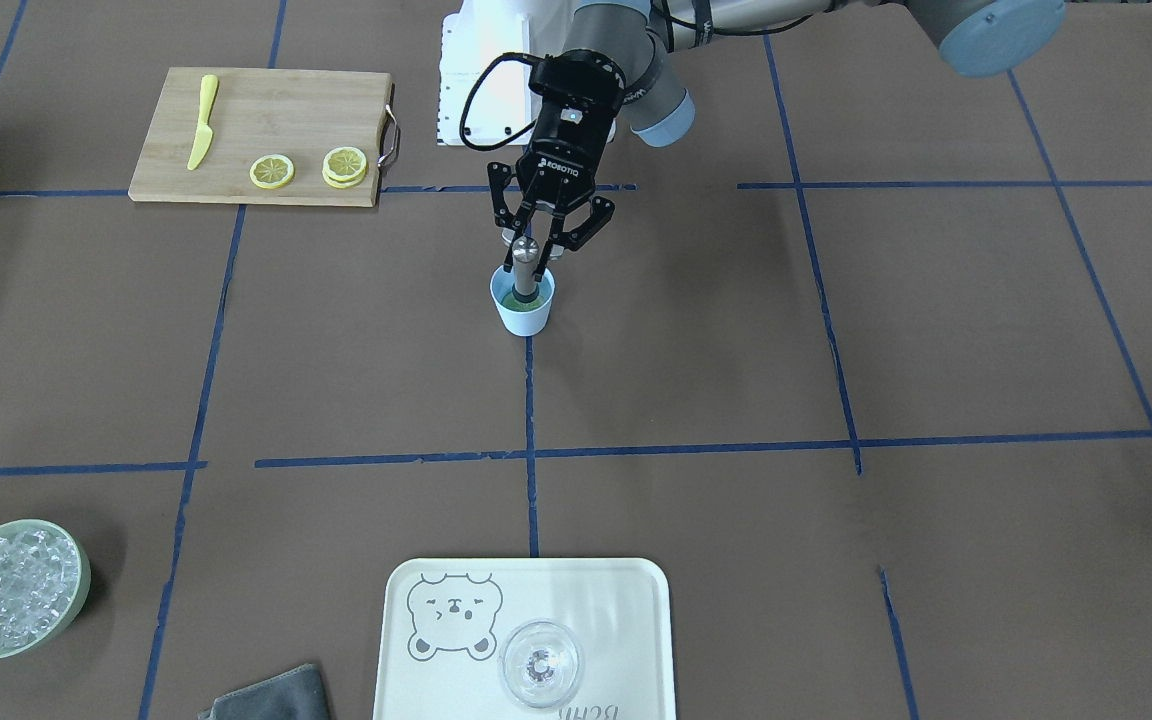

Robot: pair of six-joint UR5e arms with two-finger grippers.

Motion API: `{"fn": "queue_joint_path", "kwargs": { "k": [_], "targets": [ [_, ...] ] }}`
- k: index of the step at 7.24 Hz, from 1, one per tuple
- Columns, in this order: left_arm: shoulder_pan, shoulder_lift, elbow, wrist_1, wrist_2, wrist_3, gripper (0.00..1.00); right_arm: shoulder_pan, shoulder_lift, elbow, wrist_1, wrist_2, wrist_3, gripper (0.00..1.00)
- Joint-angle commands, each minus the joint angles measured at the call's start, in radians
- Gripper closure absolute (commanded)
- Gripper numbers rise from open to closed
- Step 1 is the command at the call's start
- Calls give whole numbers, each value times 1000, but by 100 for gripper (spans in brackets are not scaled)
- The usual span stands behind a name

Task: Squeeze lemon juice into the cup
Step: 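Press the muddler down into the blue cup with the left gripper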

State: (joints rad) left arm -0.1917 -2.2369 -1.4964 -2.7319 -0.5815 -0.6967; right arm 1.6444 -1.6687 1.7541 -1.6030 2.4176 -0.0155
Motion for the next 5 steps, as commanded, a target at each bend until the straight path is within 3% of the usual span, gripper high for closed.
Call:
{"fn": "queue_joint_path", "kwargs": {
  "k": [1, 5],
  "targets": [
    [0, -3, 5, -6, -20, -1, 100, 0, 0, -1, 0, -2, 0, 0],
    [1, -15, 56, -8, -26, -4, 100, 0, 0, -1, 0, -2, 0, 0]
  ]
}}
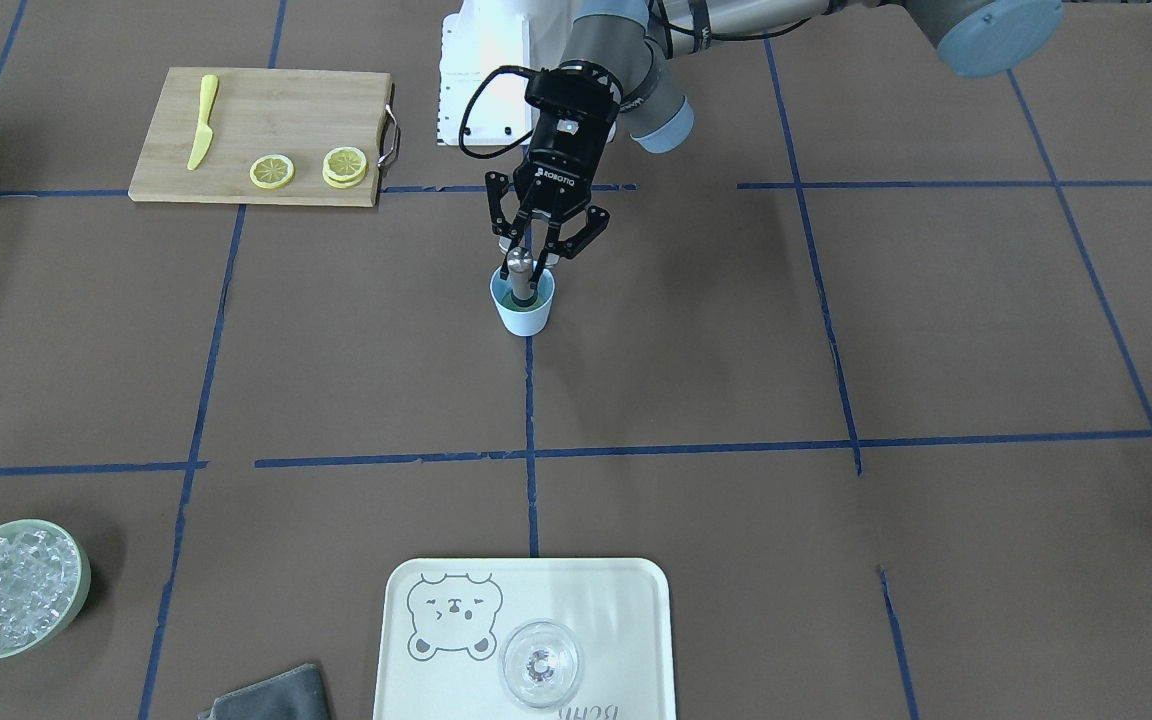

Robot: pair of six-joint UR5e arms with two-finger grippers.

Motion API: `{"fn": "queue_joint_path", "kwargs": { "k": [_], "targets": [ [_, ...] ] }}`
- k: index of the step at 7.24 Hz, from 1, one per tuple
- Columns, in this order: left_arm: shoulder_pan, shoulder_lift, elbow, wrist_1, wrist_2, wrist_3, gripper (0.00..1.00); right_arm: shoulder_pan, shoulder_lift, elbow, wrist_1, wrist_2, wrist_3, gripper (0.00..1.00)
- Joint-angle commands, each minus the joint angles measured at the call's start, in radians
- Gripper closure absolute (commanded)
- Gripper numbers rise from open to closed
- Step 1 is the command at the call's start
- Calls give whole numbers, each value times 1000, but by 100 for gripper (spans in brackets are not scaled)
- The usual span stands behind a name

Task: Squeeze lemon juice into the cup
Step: 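Press the muddler down into the blue cup with the left gripper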

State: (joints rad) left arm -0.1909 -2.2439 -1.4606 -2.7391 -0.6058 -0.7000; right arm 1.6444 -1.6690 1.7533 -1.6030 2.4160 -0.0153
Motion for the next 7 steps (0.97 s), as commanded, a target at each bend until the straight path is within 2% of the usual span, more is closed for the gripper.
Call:
{"fn": "queue_joint_path", "kwargs": {
  "k": [1, 6, 7],
  "targets": [
    [1, -9, 40, 1, -8, -1, 100, 0, 0, 0, 0, 0, 0, 0],
    [1, -9, 46, 1, -37, -1, 100, 3, 2, 0, 0, 0, 0, 0],
    [1, -9, 16, 1, -61, 4, 100, 3, 2, 0, 0, 0, 0, 0]
  ]
}}
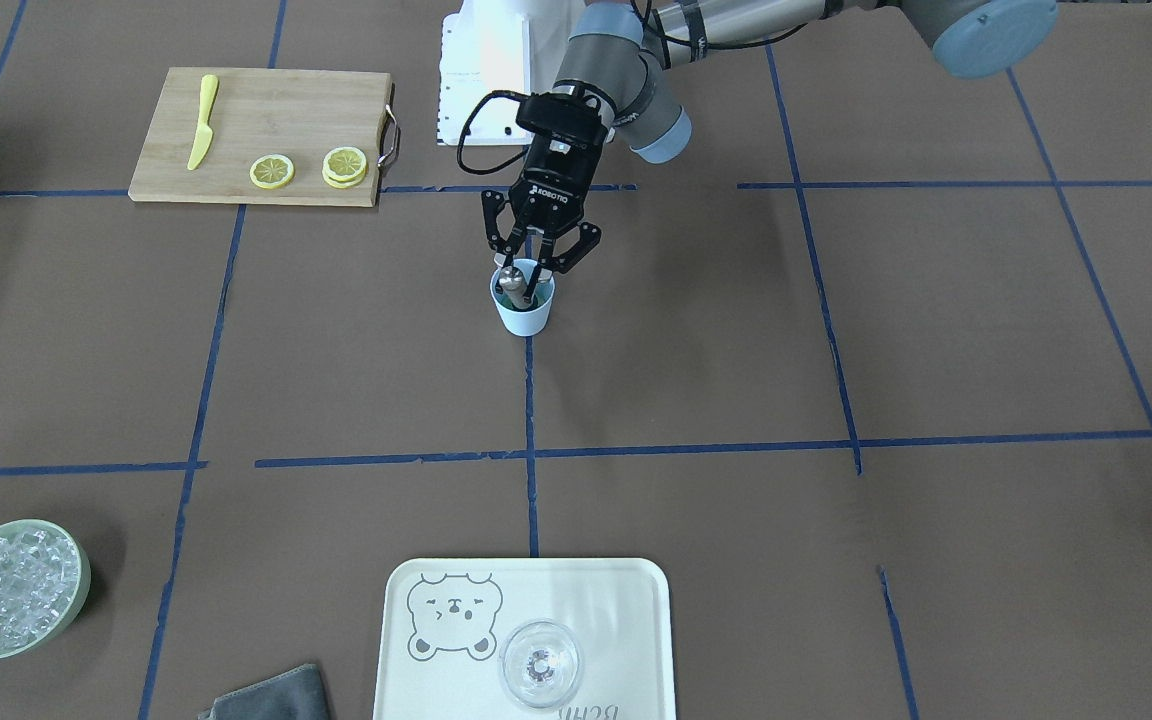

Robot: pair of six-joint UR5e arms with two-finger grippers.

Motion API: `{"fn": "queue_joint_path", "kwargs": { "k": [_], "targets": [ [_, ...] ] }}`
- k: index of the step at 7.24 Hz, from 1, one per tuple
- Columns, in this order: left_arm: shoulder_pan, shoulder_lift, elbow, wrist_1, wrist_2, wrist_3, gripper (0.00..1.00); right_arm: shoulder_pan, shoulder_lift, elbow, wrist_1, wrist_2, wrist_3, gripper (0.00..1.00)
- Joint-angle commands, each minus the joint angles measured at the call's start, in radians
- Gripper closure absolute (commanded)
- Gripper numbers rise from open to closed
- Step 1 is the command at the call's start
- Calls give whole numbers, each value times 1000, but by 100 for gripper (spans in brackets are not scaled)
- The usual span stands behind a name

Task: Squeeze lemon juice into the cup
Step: 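Lift the muddler out of the cup and carry it back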

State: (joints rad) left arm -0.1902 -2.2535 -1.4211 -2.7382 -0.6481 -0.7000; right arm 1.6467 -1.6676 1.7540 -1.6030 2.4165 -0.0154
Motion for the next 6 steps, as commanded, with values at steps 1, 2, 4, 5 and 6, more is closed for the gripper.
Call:
{"fn": "queue_joint_path", "kwargs": {
  "k": [1, 2, 4, 5, 6],
  "targets": [
    [-2, 6, -76, 2, -75, 11, 100, 1, 0, -1, 0, 0, 0, 0],
    [-2, 11, -144, 0, -82, 105, 100, 1, 0, 1, 0, 0, 0, 0],
    [-11, 11, -217, -2, -85, 140, 100, 5, 5, 1, 0, 1, 0, 0],
    [-46, 11, -245, 0, -123, 142, 100, 5, 6, 1, 0, 1, 0, 0],
    [-96, 12, -257, 9, -186, 143, 100, 7, 11, 2, 0, 1, 0, 0]
  ]
}}
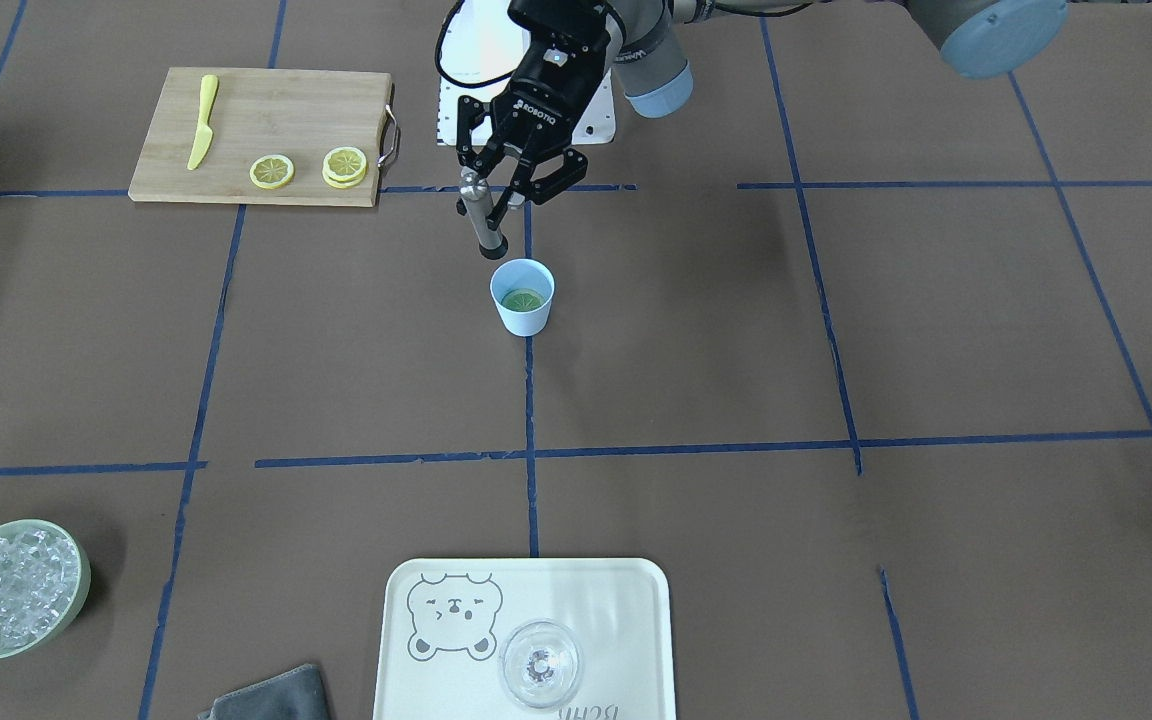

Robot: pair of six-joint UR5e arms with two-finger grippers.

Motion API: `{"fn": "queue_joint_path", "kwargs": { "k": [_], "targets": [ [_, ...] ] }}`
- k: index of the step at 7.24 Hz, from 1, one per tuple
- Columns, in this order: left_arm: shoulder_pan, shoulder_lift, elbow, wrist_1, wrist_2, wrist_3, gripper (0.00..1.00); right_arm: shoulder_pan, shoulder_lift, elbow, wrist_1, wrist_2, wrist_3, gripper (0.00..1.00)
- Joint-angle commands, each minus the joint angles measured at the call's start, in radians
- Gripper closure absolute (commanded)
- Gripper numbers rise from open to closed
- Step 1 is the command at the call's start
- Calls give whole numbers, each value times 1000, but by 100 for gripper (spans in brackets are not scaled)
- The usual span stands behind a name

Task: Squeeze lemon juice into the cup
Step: 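Lift the muddler out of the cup and carry it back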

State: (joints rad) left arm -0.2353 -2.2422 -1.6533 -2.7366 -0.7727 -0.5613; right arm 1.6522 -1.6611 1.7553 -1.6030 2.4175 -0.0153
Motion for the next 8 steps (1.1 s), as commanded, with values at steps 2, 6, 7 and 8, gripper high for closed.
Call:
{"fn": "queue_joint_path", "kwargs": {
  "k": [2, 6, 7, 8],
  "targets": [
    [-160, 12, -26, 17, -176, 111, 100, 1, 7, 7, 0, -3, 0, 0],
    [-366, 172, -118, 117, -495, 110, 100, 0, 18, 13, 0, -6, 0, 0],
    [-424, 209, -216, 276, -605, 104, 100, 0, 18, 15, 0, -5, 0, 0],
    [-474, 245, -317, 428, -693, 92, 100, 0, 17, 16, 0, -3, 0, 0]
  ]
}}
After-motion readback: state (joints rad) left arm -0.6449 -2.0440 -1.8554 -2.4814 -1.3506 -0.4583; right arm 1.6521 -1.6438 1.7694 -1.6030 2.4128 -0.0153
